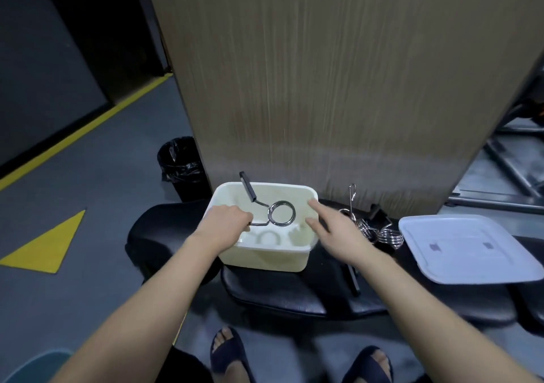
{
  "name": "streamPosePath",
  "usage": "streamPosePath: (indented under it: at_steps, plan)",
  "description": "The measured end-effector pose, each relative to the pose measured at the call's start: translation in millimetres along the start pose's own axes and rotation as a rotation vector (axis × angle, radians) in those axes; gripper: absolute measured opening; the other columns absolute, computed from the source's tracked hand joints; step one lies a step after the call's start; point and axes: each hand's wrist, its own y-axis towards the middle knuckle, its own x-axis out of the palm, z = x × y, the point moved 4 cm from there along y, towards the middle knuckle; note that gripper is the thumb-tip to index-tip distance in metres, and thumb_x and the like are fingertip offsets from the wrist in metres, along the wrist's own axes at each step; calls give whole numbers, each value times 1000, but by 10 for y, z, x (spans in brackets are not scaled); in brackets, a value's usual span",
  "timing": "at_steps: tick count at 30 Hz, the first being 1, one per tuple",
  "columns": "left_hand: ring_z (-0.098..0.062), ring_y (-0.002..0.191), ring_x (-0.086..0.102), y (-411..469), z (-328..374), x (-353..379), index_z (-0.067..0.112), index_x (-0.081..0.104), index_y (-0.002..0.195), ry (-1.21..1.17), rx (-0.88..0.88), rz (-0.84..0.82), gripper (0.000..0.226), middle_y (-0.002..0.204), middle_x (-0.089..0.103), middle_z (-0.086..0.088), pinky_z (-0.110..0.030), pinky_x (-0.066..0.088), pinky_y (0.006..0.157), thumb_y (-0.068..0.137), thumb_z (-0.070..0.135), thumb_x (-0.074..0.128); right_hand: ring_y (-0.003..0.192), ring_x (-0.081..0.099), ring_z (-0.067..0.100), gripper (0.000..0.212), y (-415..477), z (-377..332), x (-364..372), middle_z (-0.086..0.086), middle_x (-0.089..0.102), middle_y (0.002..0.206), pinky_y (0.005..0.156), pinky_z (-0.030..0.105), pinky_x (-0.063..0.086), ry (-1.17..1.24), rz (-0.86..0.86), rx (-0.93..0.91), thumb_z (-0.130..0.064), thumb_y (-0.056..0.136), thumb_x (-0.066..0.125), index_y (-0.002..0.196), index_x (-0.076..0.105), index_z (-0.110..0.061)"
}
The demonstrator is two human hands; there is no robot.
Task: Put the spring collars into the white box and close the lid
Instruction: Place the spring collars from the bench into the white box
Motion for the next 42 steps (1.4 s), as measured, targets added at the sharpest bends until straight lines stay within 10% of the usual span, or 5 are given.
streamPosePath:
  at_steps: [6, 18, 29, 36, 42]
  plan:
    - [-28, 84, 60, 515, 228, 314, 18, 70, 90, -211, 109, -288, 6, 90, 62, -5, -33, 43, 67, 90, 23, 66, 139, -10, -20, 59, -147, 142, 635, -21, -15, 161, 119, 17, 0, 404, -6, 163, -34, 107, 29, 159, 1, -24]
    - [-15, 87, 62, 793, 416, 946, 21, 76, 102, -376, 185, -652, 25, 102, 73, 6, -29, 49, 77, 87, 15, 57, 150, -4, -4, 57, -117, 268, 757, -18, -7, 165, 122, 24, 3, 494, 23, 213, -36, 107, 26, 157, -1, -38]
    - [-9, 75, 67, 403, 376, 297, 29, 69, 81, -760, -179, 20, 37, 67, 70, 12, -39, 56, 74, 92, 56, 46, 149, 9, -5, 57, -159, 140, 600, -20, 9, 163, 120, 20, 10, 466, 16, 153, -39, 107, 29, 159, 7, -30]
    - [-18, 105, 56, -123, 1154, 228, 36, 62, 110, -536, -15, -84, 53, 107, 65, 13, -42, 39, 92, 92, 70, 25, 120, 56, 25, 35, -386, 716, 83, 6, 59, 130, 95, 37, 43, 163, 492, 429, -28, 101, 46, 130, 57, -10]
    - [-19, 111, 44, -27, 1200, 417, 28, 51, 118, -373, -1, -52, 41, 119, 53, 10, -42, 28, 89, 102, 54, 24, 118, 57, 36, 36, -233, 1228, -3, 13, 55, 130, 92, 48, 49, -160, 133, 550, -31, 98, 47, 127, 54, -10]
